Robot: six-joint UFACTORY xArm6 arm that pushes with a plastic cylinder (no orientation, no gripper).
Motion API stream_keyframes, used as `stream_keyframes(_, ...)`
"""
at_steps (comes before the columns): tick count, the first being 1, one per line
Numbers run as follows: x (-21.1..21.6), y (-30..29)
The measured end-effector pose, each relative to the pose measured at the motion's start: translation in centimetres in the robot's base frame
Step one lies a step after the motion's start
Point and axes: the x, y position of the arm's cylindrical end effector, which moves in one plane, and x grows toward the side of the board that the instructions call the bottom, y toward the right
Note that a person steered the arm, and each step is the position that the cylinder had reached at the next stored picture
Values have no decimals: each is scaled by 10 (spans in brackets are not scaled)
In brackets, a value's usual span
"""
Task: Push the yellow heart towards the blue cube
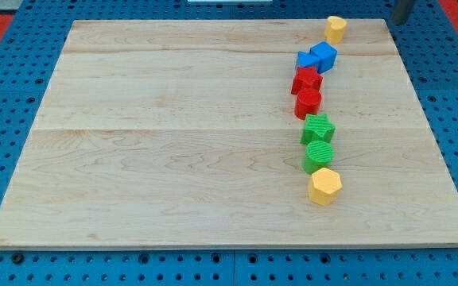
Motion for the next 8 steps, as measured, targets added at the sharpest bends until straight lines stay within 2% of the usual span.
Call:
stream_keyframes(2,9,-81)
stream_keyframes(6,13,-82)
stream_keyframes(8,30,-82)
